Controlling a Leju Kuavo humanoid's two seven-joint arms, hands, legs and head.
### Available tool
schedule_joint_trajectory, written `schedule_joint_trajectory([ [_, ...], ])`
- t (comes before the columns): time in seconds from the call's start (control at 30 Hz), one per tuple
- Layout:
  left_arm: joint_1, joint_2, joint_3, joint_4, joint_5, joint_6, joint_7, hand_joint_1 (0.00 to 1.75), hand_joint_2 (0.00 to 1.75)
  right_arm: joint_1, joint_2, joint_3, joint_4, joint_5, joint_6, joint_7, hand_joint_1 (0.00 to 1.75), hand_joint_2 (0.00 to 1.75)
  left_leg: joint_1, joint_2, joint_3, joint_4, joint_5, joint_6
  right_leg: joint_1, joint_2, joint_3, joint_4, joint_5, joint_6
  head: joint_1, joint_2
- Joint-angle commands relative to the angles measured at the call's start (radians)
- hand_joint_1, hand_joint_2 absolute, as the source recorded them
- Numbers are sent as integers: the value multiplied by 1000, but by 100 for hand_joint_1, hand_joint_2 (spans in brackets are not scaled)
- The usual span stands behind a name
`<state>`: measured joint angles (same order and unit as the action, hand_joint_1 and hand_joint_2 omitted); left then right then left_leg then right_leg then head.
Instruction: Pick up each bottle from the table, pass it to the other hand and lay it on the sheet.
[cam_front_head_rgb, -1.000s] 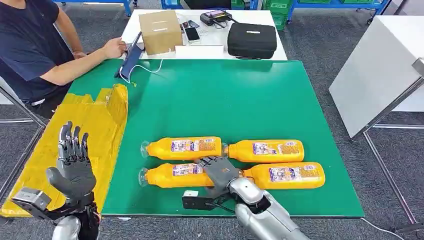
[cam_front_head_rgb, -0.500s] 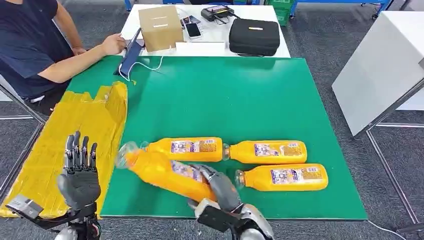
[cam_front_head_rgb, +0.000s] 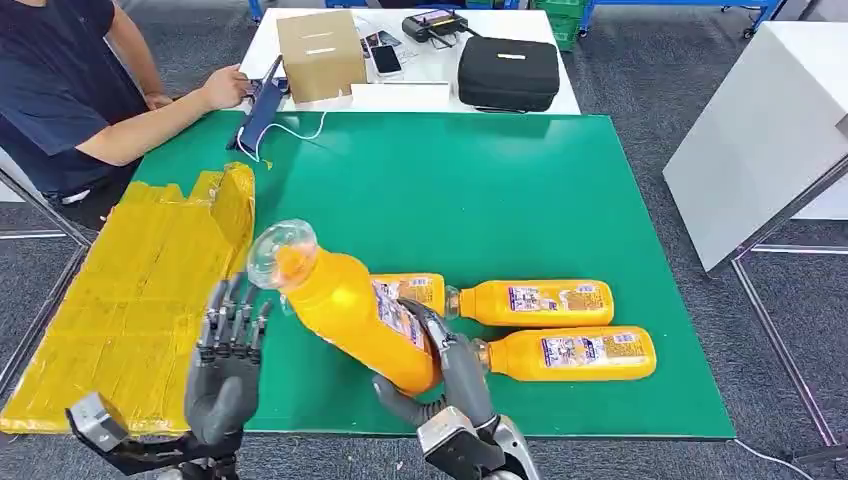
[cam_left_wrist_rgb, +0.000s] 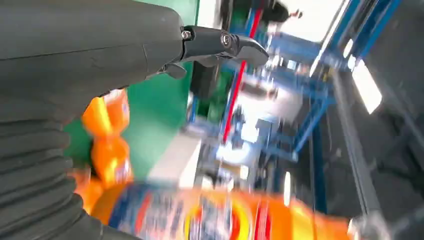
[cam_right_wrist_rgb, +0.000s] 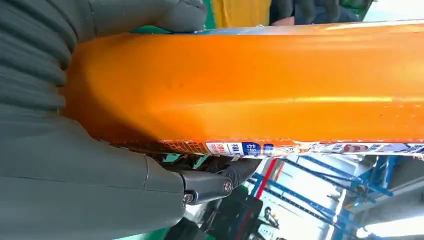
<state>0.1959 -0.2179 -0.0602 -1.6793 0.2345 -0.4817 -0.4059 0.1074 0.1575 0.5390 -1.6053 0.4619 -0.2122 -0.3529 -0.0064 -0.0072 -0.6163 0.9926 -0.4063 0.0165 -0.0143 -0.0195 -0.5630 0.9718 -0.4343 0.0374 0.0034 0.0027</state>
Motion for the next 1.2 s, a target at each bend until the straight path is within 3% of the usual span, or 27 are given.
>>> schedule_joint_trajectory([
  [0.03,-3,70,-130,24,12,-14,-8,0,175,-91,28,26,161,37,29,25,175,175,1,3,5,-1,-2,-2,1,4,5,-2,-1,-2,0,0],
  [0.4,-23,71,-122,41,18,-21,-2,0,175,-143,29,74,289,86,74,71,175,175,2,1,5,-1,-2,-2,2,3,5,-2,-1,-2,0,0],
  [0.77,-83,82,-71,131,-107,68,16,0,175,-240,70,291,559,265,77,74,175,175,2,1,6,-2,-1,-3,2,3,6,-3,-1,-2,0,0],
  [1.17,-93,85,-62,151,-166,99,11,0,175,-251,71,296,565,266,78,77,175,175,1,0,2,-1,0,-1,1,0,2,-1,-1,-1,0,0],
  [1.2,-93,83,-59,151,-179,107,10,12,175,-249,71,293,563,265,79,81,175,175,2,-1,4,-1,-1,-2,1,0,5,-2,-1,-2,0,0],
])
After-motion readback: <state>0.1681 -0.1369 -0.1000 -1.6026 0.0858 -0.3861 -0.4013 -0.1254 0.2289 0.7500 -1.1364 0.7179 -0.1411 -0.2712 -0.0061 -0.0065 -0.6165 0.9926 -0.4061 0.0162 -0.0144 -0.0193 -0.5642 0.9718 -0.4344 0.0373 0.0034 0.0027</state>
